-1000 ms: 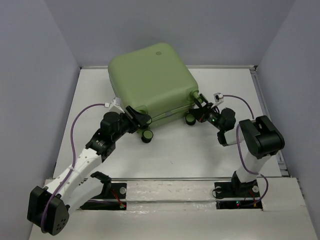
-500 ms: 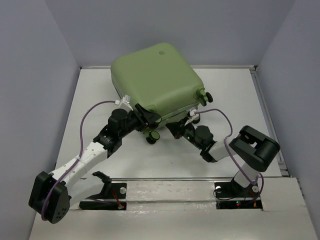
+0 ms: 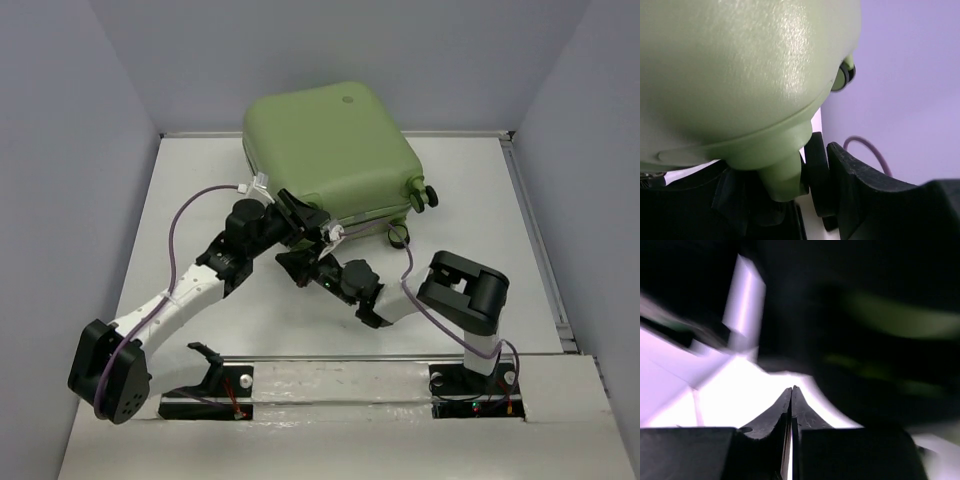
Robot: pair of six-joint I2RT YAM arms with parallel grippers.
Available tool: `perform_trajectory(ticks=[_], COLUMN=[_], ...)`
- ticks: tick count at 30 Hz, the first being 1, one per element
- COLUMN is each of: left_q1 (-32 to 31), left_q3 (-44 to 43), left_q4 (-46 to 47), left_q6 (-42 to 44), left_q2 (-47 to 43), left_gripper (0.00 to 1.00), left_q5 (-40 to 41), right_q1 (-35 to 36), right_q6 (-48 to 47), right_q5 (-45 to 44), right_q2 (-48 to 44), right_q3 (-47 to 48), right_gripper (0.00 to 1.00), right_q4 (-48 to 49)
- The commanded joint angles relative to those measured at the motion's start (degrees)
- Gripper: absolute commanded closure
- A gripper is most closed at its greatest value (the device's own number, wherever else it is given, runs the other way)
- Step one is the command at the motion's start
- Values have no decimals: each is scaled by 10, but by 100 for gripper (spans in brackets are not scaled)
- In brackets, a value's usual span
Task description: Pack the luggage
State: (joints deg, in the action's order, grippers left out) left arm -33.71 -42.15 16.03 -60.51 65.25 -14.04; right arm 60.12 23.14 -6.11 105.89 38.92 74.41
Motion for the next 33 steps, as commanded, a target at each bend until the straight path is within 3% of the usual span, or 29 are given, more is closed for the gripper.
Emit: perform_trajectory(ticks=[1,4,7,8,9,11,12,14,15,19,22,26,33], left_q1=[-25,-39,-38,-37,-37,-35,-34,-30,-28,-22,-21,-15,-12], left_q3=[-78,-29,9,16,31,49,60,89,104,130,138,146,157], left_q4=[334,352,342,333,322,299,298,297,297,300,299,298,298], left_q6=[-34,-51,-45,-40,-33,-20,-22,-24,-27,-28,-18,-11,-9], left_q2=[-28,-54,-94,-102,-108,-129,-133,-137,-140,-143,-145,-147,-152], left_gripper=[94,94,94,94,94,94,94,94,88,63,50,37,32], left_q5=[-33,-2,12,15,17,30,35,36,36,39,42,42,35], right_q1=[66,66,66,66,66,66,66,66,66,66,66,49,7], right_q6=[72,104,112,106,89,68,57,45,38,3,-32,-77,-106], right_q5=[110,33,-10,-24,-42,-50,-58,-85,-105,-153,-191,-160,-113], right_q2=[56,82,64,52,22,-16,-37,-122,-154,-284,-332,-331,-273], right_q3=[116,150,79,48,15,-82,-111,-153,-170,-150,-100,-44,45], right_gripper=[93,93,90,85,68,50,37,28,24,16,13,10,10], right_q4=[155,193,214,214,212,203,194,103,54,-218,-337,-376,-379])
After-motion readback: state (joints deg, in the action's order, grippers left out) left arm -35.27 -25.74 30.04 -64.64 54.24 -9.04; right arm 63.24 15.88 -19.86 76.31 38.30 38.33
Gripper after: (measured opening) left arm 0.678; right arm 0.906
